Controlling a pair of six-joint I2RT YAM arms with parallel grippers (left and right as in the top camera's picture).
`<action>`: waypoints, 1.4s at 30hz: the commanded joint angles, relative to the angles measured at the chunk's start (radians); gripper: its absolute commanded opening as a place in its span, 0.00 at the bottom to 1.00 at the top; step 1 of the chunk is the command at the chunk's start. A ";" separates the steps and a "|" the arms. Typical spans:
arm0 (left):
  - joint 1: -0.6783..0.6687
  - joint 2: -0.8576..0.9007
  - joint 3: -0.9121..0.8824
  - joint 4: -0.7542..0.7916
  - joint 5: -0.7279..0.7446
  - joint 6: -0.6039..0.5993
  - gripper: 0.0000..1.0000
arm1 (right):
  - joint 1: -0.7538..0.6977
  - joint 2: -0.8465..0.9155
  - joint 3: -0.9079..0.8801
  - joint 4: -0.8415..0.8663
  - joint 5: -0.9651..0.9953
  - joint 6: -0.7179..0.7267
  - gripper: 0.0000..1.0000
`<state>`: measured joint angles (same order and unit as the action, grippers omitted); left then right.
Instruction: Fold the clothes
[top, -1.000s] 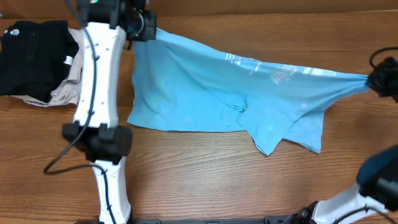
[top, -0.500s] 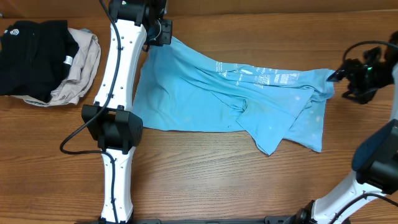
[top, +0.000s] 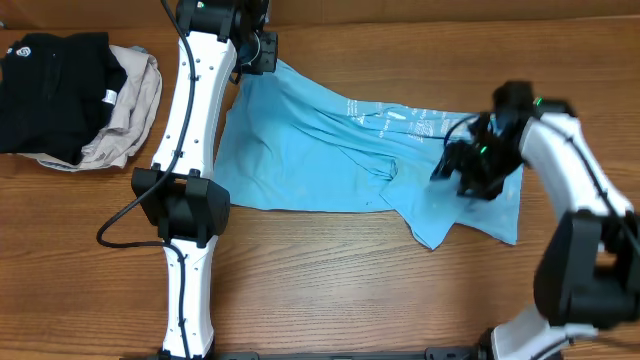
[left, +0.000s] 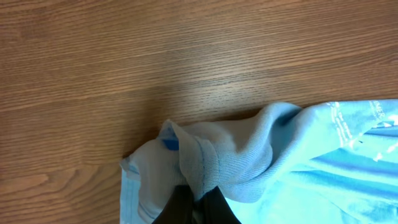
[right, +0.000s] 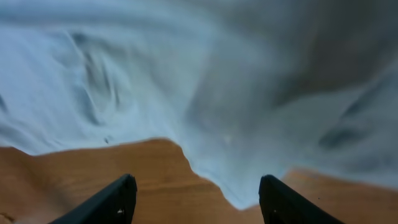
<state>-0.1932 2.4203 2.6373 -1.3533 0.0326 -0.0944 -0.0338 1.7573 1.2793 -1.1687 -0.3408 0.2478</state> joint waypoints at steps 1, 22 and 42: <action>-0.003 -0.003 0.000 0.008 -0.007 0.027 0.04 | 0.042 -0.167 -0.121 0.049 0.080 0.131 0.67; -0.004 -0.003 0.000 0.012 -0.011 0.027 0.04 | 0.153 -0.243 -0.495 0.357 0.183 0.408 0.45; 0.028 -0.003 0.000 0.021 -0.033 0.027 0.04 | 0.153 -0.243 -0.540 0.410 0.153 0.428 0.08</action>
<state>-0.1722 2.4203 2.6373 -1.3376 0.0143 -0.0944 0.1139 1.5158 0.7437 -0.7696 -0.1822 0.6575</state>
